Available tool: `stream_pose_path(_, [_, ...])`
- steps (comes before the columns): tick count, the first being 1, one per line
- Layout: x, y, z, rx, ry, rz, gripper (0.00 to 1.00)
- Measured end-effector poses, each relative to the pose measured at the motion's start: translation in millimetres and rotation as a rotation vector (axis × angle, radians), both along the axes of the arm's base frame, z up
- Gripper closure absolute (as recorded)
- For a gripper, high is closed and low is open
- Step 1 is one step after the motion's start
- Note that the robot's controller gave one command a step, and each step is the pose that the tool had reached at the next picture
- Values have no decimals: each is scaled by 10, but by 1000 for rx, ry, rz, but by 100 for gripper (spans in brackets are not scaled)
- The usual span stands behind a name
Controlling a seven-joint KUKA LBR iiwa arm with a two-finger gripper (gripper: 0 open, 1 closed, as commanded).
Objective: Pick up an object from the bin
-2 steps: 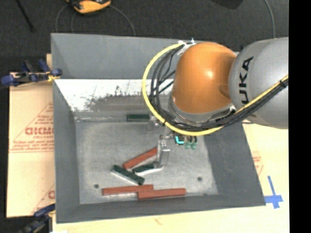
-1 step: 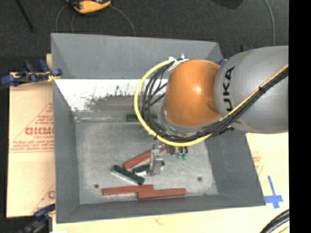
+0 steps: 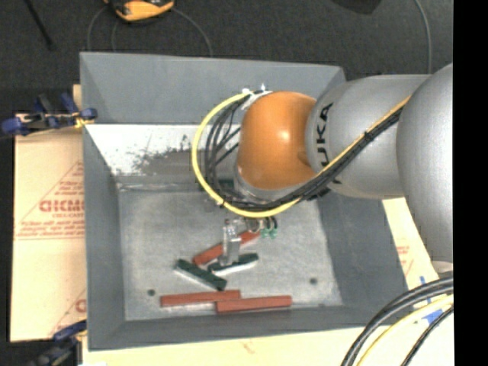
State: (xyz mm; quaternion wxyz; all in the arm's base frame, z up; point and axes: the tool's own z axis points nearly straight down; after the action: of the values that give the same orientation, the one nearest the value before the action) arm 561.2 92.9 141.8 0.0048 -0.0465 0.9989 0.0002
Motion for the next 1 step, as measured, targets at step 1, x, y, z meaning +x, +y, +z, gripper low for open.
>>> stream_pose_path(1, [86, -243, -415, 0, -2, 85, 0])
